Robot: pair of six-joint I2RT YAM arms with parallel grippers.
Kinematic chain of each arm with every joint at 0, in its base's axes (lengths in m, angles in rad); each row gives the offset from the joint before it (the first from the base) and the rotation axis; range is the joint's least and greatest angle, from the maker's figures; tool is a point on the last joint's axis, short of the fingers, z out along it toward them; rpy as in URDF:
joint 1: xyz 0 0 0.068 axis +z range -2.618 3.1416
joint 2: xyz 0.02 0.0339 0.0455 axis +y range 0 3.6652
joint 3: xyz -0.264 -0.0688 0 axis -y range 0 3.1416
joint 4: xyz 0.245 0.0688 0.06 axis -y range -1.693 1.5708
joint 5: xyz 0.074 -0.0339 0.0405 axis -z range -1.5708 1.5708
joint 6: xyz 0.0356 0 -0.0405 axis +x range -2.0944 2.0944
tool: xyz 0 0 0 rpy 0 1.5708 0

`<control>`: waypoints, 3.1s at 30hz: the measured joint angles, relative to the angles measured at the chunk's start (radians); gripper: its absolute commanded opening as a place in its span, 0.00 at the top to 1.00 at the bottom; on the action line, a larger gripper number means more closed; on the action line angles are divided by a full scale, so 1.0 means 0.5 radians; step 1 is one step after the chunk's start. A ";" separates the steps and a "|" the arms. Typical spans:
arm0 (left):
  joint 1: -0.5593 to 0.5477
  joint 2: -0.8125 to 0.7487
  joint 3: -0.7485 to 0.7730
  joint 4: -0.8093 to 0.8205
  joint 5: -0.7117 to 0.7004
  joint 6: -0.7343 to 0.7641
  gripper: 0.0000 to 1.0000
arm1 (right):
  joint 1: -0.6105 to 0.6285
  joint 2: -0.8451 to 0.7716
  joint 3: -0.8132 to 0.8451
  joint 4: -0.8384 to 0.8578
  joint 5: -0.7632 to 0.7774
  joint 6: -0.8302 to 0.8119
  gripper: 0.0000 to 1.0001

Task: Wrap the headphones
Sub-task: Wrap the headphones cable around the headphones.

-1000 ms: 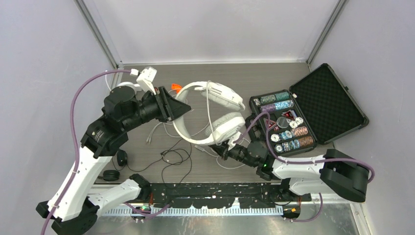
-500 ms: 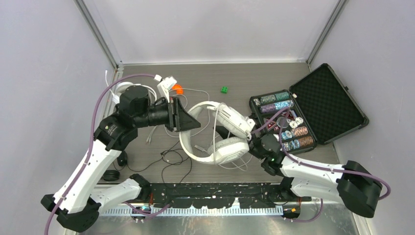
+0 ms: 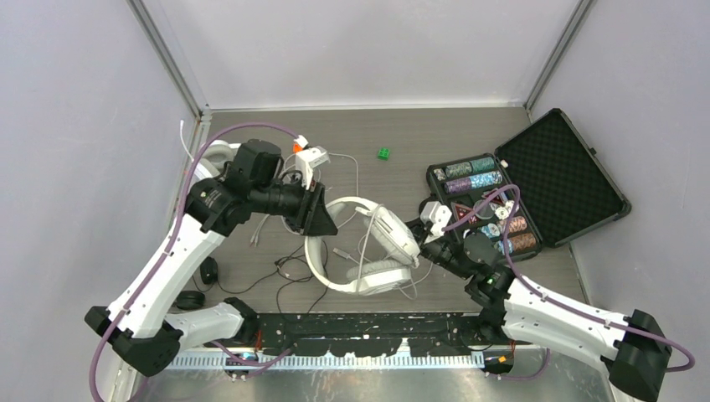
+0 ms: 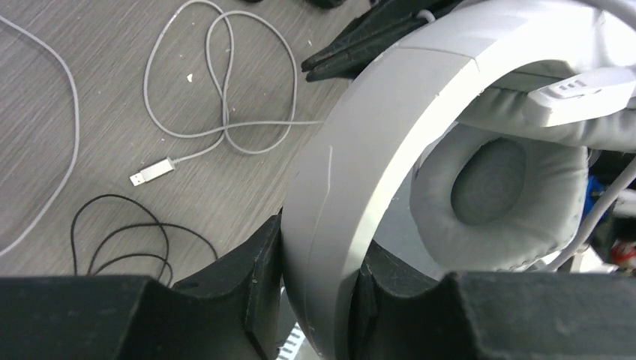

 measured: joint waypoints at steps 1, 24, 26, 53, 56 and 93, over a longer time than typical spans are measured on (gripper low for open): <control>0.000 0.008 -0.006 -0.015 0.016 0.062 1.00 | -0.001 -0.026 0.002 -0.052 0.002 0.014 0.99; -0.010 -0.432 -0.218 0.536 -1.064 -0.512 1.00 | -0.021 0.127 0.130 -0.254 -0.046 0.552 0.99; -0.008 -0.532 -0.259 0.670 -1.215 -0.616 1.00 | -0.021 0.184 0.128 -0.179 -0.047 0.618 0.99; -0.005 -0.261 0.072 0.816 -1.301 -0.967 1.00 | 0.014 0.657 -0.251 0.489 -0.211 0.875 0.99; -0.002 -0.215 0.182 0.718 -1.344 -0.864 1.00 | 0.027 0.645 -0.278 0.478 -0.103 0.875 0.99; 0.023 0.238 0.349 -0.459 -0.275 0.420 1.00 | -0.234 -0.087 0.294 -0.449 -0.111 0.226 0.99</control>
